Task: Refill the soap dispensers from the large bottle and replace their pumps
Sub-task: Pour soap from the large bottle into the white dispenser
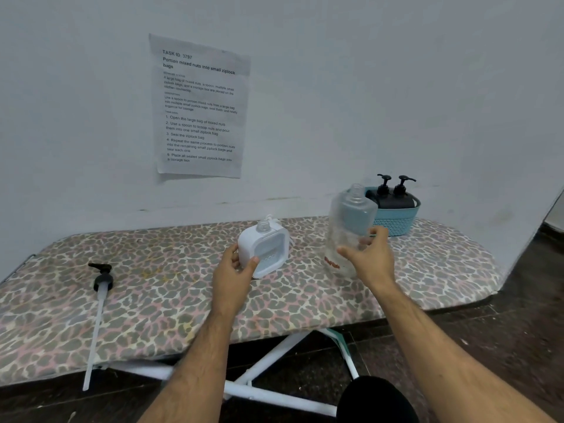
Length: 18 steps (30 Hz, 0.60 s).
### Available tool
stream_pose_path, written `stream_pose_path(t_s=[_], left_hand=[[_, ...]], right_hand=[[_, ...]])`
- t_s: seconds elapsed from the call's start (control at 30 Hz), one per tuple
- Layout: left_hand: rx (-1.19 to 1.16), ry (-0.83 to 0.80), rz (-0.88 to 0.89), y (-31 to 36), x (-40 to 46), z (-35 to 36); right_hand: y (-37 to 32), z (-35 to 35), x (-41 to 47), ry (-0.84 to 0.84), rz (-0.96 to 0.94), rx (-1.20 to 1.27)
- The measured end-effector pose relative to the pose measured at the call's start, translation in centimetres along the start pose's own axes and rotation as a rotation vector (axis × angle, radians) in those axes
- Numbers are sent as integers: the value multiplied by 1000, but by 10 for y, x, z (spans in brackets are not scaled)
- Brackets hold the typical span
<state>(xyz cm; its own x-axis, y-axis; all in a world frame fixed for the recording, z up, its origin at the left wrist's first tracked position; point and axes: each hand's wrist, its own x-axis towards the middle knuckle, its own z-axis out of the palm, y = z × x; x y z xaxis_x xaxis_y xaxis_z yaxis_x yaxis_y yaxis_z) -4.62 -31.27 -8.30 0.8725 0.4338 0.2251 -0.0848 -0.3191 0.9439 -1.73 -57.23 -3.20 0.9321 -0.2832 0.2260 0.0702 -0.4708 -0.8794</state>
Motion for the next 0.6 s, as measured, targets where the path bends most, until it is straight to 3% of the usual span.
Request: stream_pose_path(t_s=[0.2,0.6], left_hand=[[18,1,8,-1,1,1],[42,0,11,0,-1,1]], right_hand=[[18,-3,13,138,64,-16],[24,0,13,156,21,-60]])
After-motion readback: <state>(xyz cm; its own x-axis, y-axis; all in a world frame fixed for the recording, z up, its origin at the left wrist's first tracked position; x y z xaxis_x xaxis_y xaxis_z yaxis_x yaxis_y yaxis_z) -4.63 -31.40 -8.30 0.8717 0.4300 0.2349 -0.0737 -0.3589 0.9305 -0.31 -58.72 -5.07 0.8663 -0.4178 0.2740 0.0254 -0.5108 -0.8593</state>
